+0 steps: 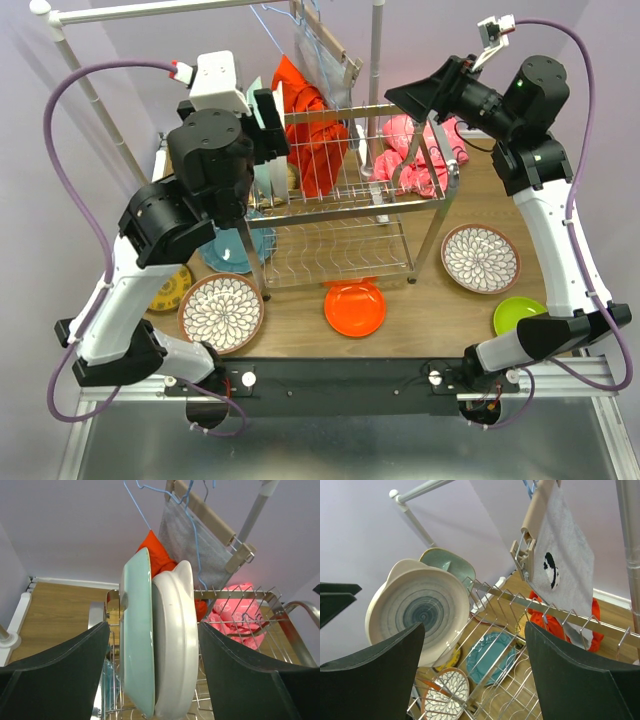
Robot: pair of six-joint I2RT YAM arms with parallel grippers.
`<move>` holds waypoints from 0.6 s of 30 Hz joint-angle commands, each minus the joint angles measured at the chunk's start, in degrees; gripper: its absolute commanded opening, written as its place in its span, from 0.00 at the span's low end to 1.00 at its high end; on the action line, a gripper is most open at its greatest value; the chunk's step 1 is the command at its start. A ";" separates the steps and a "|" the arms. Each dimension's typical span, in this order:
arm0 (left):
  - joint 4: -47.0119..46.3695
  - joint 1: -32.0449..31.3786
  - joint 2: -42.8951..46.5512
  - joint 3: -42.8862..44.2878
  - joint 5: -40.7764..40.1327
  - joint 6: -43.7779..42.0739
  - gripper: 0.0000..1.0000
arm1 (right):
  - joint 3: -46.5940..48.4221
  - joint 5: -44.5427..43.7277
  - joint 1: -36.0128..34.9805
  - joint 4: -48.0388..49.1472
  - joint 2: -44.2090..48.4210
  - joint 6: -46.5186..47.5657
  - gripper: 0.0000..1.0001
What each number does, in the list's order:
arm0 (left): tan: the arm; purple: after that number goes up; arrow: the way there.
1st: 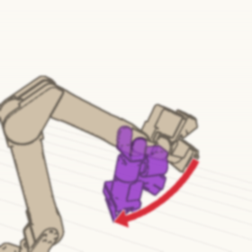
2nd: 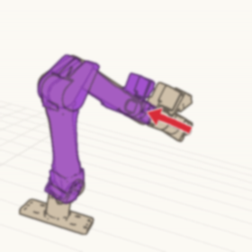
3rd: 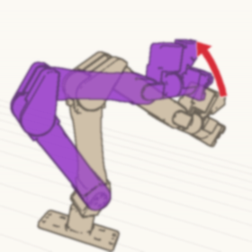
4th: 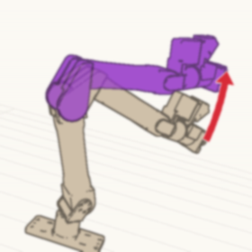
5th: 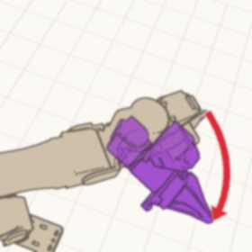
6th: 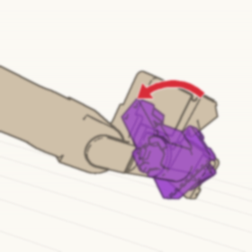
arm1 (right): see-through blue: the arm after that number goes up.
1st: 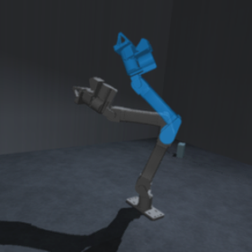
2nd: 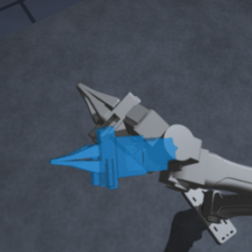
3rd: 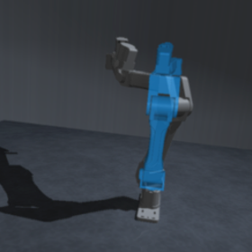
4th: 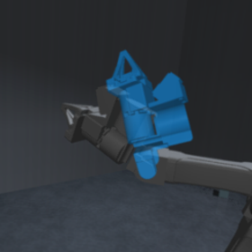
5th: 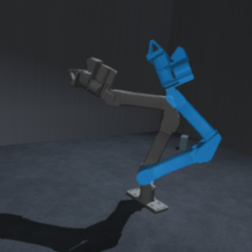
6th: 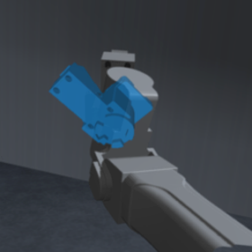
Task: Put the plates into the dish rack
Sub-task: Insert the plate into the dish rack
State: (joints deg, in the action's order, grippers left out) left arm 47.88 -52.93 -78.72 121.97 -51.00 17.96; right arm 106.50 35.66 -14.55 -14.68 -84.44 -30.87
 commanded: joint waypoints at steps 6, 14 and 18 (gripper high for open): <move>-5.34 0.37 2.08 0.54 4.07 -1.96 0.81 | -1.20 -0.59 -0.31 -0.18 2.27 1.78 0.90; -12.89 0.37 6.64 -0.68 3.72 -5.21 0.81 | -2.78 3.01 -0.31 -0.26 5.07 11.86 0.99; -16.67 0.46 8.05 -2.44 1.79 -8.54 0.82 | -5.24 1.79 0.65 -0.53 8.15 16.89 1.00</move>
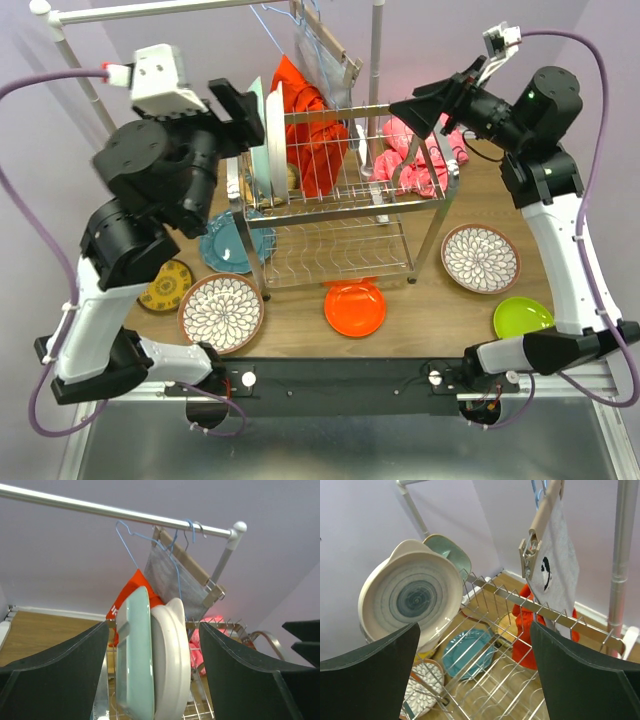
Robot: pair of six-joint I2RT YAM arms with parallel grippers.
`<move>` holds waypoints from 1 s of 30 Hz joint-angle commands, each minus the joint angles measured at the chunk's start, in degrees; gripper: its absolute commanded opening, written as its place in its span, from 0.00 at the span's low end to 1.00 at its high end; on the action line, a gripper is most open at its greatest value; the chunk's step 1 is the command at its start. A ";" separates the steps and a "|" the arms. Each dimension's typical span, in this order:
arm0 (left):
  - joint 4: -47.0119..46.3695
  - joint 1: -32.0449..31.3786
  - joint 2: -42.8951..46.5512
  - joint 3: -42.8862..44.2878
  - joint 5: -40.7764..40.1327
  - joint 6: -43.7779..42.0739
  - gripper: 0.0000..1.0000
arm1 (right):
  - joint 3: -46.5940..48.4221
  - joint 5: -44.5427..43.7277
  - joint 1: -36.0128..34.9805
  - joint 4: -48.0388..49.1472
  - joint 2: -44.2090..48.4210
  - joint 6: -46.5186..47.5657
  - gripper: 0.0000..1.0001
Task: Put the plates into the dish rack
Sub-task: Insert the plate into the dish rack, then grab a plate with the right arm
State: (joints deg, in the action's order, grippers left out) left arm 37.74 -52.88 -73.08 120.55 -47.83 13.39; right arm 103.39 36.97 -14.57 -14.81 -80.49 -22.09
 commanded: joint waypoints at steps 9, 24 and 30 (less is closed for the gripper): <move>-9.34 11.98 -2.59 3.55 8.69 -4.86 0.83 | -4.78 -0.13 18.34 -3.03 6.39 6.43 1.00; -14.53 36.71 7.31 -17.41 24.45 0.41 0.87 | -17.79 -4.88 32.49 -16.46 -1.77 14.15 1.00; -13.31 38.47 16.63 -31.75 23.14 3.48 0.88 | -18.75 -10.33 33.11 -32.64 -11.16 35.25 1.00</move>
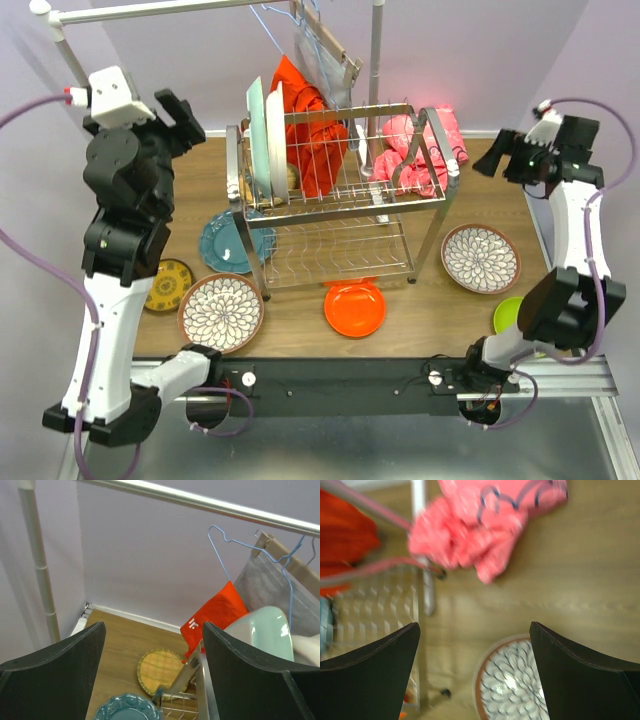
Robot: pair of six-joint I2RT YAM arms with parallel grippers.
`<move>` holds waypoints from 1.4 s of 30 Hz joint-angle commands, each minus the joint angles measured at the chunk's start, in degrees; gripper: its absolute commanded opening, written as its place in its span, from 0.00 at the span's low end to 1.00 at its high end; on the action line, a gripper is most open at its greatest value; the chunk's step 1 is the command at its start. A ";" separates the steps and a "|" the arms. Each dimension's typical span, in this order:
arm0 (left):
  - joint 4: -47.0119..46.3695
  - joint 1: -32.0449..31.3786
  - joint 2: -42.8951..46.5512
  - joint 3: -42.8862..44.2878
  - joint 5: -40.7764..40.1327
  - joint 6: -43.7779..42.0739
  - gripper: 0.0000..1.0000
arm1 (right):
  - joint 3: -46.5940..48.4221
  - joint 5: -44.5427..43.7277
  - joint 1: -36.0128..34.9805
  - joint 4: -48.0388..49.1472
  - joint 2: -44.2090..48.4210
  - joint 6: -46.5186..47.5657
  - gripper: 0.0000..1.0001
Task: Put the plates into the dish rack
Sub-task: Grab a plate with the right arm
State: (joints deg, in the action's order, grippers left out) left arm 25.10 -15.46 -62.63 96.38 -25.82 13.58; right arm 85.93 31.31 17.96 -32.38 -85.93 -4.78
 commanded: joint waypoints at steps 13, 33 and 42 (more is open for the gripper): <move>4.33 1.23 15.52 -18.07 -0.37 9.53 0.88 | -3.05 -8.98 9.82 -24.48 -20.23 41.59 0.92; 7.33 1.23 19.92 -19.03 4.91 11.91 0.88 | 2.66 -8.28 11.31 -20.89 -28.07 46.35 0.91; 5.66 1.23 19.65 -20.70 5.96 12.43 0.88 | 0.22 -1.18 7.45 -23.59 -15.08 54.39 0.97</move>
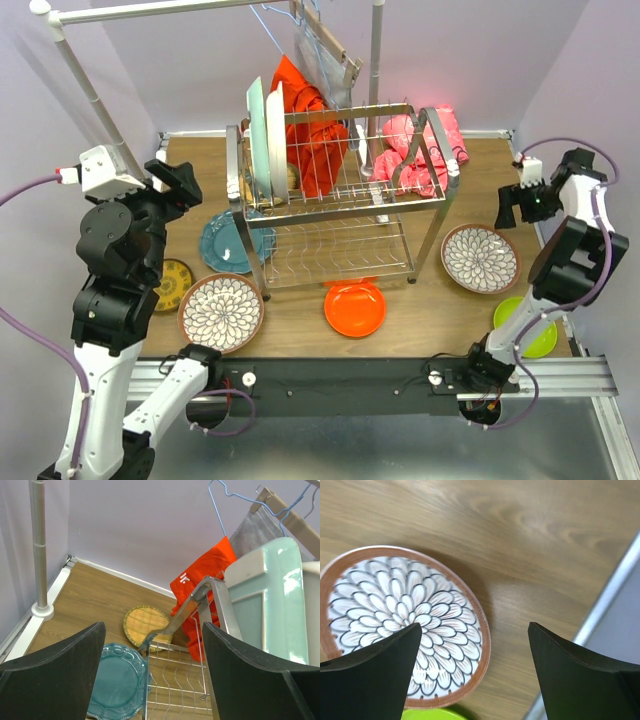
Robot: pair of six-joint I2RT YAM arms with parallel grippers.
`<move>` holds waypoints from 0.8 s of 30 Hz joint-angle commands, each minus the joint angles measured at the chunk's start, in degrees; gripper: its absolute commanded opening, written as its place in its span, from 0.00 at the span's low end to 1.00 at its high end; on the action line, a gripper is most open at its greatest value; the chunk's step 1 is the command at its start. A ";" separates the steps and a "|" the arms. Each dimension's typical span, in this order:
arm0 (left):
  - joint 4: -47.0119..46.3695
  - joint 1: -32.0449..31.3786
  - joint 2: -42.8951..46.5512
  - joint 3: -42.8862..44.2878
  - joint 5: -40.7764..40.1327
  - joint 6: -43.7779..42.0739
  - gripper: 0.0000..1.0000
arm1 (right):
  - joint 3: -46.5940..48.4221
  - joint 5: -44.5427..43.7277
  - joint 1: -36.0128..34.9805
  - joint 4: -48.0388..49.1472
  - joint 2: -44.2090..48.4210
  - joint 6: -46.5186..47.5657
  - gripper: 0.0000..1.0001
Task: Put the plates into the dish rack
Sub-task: Grab a plate with the right arm
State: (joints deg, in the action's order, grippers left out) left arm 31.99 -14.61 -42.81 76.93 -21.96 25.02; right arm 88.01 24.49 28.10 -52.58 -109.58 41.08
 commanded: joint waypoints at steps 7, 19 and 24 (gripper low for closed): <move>-2.02 0.37 -0.17 -2.48 2.62 0.30 0.88 | -20.49 10.05 -4.01 -11.13 23.52 27.28 1.00; -2.46 0.37 1.85 -4.86 2.18 0.56 0.88 | -42.20 5.49 -7.34 -0.11 38.65 31.52 1.00; -2.28 0.37 1.59 -4.59 2.88 0.74 0.88 | -51.68 -0.14 -10.69 13.88 40.49 29.15 1.00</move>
State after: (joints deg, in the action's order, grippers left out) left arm 30.92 -14.61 -41.56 72.25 -20.67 25.17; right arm 42.52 29.58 19.84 -53.21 -71.59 70.52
